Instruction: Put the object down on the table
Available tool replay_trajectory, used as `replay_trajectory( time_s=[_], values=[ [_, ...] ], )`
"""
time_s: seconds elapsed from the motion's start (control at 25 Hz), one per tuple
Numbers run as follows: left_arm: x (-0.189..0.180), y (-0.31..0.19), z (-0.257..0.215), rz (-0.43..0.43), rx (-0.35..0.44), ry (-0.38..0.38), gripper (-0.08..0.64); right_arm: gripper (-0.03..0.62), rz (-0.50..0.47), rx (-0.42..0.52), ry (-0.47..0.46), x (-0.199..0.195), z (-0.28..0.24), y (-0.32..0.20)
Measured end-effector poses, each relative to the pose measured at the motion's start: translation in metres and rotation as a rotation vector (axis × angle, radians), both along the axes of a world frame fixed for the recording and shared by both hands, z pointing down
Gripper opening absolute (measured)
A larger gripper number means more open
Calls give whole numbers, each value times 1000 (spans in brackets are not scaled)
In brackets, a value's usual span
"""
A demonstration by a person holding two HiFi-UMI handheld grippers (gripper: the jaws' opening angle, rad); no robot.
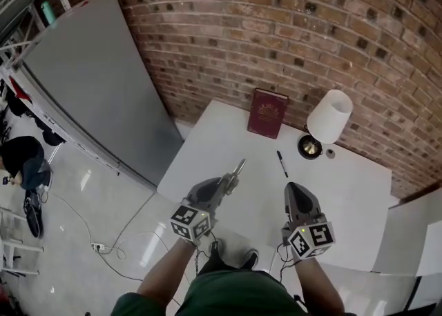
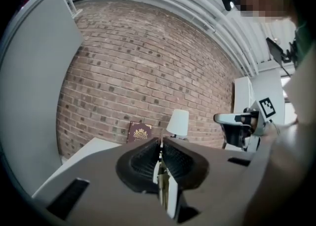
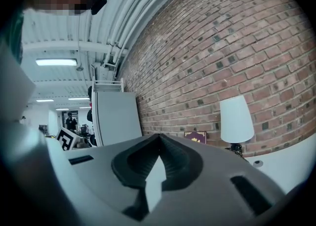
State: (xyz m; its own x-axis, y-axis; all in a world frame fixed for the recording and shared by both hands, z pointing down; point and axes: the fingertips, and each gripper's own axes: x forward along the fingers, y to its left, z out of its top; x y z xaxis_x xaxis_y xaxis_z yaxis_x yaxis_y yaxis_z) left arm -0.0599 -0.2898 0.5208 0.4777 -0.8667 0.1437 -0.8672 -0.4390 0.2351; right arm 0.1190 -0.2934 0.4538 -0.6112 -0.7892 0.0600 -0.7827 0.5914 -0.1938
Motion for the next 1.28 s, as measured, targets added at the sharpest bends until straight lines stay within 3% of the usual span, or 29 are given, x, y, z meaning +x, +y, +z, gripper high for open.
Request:
replay_trajectory(
  time_s=[0.52,0.84,1.28],
  values=[
    [-8,-49,128,241,-195,-180,23,2,170,-56,59,-12,19,-21],
    [-2,-59,178,362,-257,-285,23,2,210,-67,85,-25,19,-22],
    [7,-64,227,475,-272,-438,23,2,247,-98,84,-26,33,-16]
  ],
)
